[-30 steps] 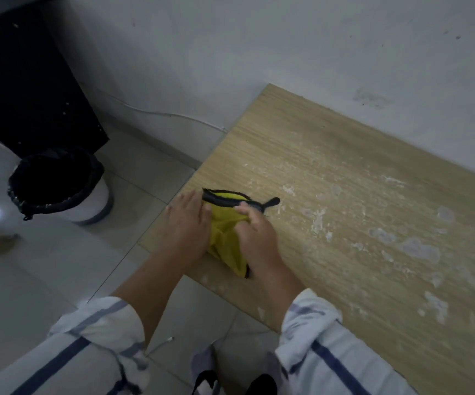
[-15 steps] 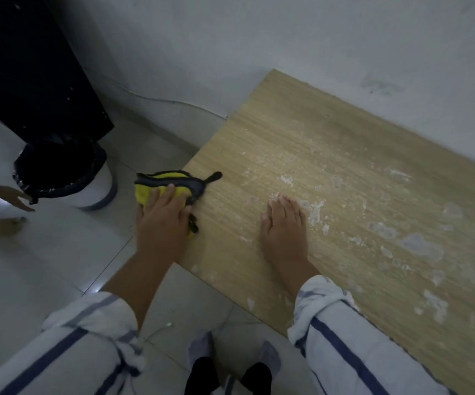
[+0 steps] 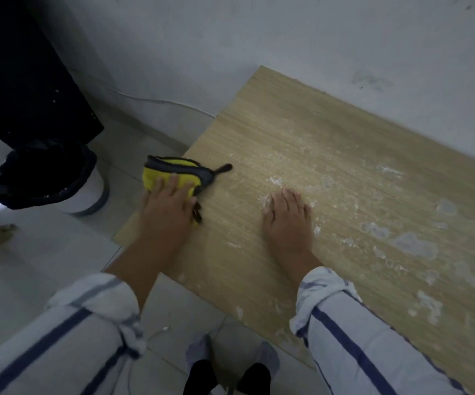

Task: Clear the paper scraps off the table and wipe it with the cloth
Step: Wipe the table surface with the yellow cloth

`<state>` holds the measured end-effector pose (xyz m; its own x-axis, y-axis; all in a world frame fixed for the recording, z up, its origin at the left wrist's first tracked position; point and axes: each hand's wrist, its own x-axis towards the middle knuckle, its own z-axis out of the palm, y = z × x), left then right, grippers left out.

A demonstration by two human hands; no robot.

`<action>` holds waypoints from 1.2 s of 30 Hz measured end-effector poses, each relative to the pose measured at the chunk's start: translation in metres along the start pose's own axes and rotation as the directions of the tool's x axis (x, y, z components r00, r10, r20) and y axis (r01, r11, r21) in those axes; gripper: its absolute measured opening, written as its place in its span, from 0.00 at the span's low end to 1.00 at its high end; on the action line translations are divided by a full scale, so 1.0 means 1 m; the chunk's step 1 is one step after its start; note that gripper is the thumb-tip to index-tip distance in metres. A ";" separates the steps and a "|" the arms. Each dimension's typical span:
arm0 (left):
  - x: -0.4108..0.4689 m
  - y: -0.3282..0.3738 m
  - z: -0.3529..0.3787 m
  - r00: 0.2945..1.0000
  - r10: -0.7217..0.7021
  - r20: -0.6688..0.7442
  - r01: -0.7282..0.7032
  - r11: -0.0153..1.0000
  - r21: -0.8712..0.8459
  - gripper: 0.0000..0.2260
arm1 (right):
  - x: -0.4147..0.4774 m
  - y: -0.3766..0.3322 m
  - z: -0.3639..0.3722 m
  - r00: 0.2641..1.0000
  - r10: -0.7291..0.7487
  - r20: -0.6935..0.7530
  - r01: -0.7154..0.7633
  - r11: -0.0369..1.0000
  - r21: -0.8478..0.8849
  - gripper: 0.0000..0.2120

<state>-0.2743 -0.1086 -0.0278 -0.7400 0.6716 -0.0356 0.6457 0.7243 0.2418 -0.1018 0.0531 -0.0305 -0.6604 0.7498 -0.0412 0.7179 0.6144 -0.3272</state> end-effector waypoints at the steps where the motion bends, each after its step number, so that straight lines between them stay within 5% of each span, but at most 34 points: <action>1: 0.014 -0.002 -0.004 0.999 -0.021 -0.043 0.017 0.997 -0.074 0.20 | 0.000 0.001 0.000 1.000 0.004 0.005 -0.004 1.000 0.007 0.25; 3: 0.026 0.016 -0.010 0.990 -0.007 -0.144 -0.020 0.983 -0.185 0.22 | 0.001 0.002 0.000 1.000 0.011 0.006 -0.011 0.999 0.042 0.24; 5: 0.017 0.050 -0.004 0.958 0.167 -0.231 -0.212 0.959 -0.186 0.17 | 0.004 0.003 -0.002 1.000 0.013 -0.001 -0.013 0.996 0.089 0.25; 7: -0.009 0.084 0.018 0.899 0.415 -0.142 -0.427 0.902 -0.066 0.17 | 0.010 0.008 -0.008 0.998 0.041 0.038 -0.045 0.994 0.104 0.26; 10: -0.011 0.096 0.033 0.878 0.478 -0.029 -0.478 0.878 0.020 0.21 | 0.021 0.029 -0.014 0.995 0.086 0.051 -0.089 0.995 0.051 0.24; 13: 0.049 0.077 0.032 0.931 0.340 -0.134 -0.336 0.940 0.055 0.21 | 0.036 0.052 -0.022 0.995 0.093 -0.022 -0.091 0.993 0.072 0.23; 16: 0.102 0.061 0.009 0.974 -0.109 -0.196 0.093 0.992 -0.091 0.17 | 0.057 0.074 -0.031 0.994 0.101 -0.043 -0.098 0.993 0.065 0.21; 18: 0.104 0.081 0.005 0.956 -0.166 -0.242 0.124 0.976 -0.181 0.16 | 0.070 0.086 -0.040 0.991 0.112 -0.071 -0.107 0.992 0.065 0.23; 20: 0.082 0.127 0.017 0.958 0.123 -0.257 -0.179 0.962 -0.206 0.16 | 0.082 0.099 -0.045 0.992 0.119 -0.037 -0.116 0.991 0.070 0.21; 22: 0.051 0.171 0.037 0.876 0.468 -0.117 -0.477 0.877 -0.062 0.17 | 0.094 0.110 -0.049 0.991 0.135 0.018 -0.136 0.988 0.072 0.20; 24: 0.033 0.192 0.046 0.834 0.546 0.076 -0.545 0.838 -0.035 0.21 | 0.101 0.116 -0.049 0.992 0.125 0.028 -0.126 0.991 0.048 0.20; 28: 0.077 0.179 0.047 0.921 0.378 0.093 -0.380 0.925 0.007 0.23 | 0.102 0.115 -0.046 0.993 0.116 -0.036 -0.114 0.992 0.047 0.21; 33: 0.181 0.151 0.020 0.997 -0.076 -0.010 0.073 0.984 -0.160 0.19 | 0.104 0.114 -0.045 0.990 0.125 -0.062 -0.122 0.991 0.049 0.19; 36: 0.185 0.174 0.019 0.997 0.040 -0.065 -0.054 0.972 -0.230 0.23 | 0.112 0.113 -0.047 0.984 0.168 -0.064 -0.161 0.982 0.101 0.19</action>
<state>-0.2954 0.1443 -0.0105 -0.7240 0.6889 0.0370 0.6243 0.6314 0.4601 -0.0844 0.2183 -0.0280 -0.5152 0.8564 -0.0346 0.7889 0.4580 -0.4097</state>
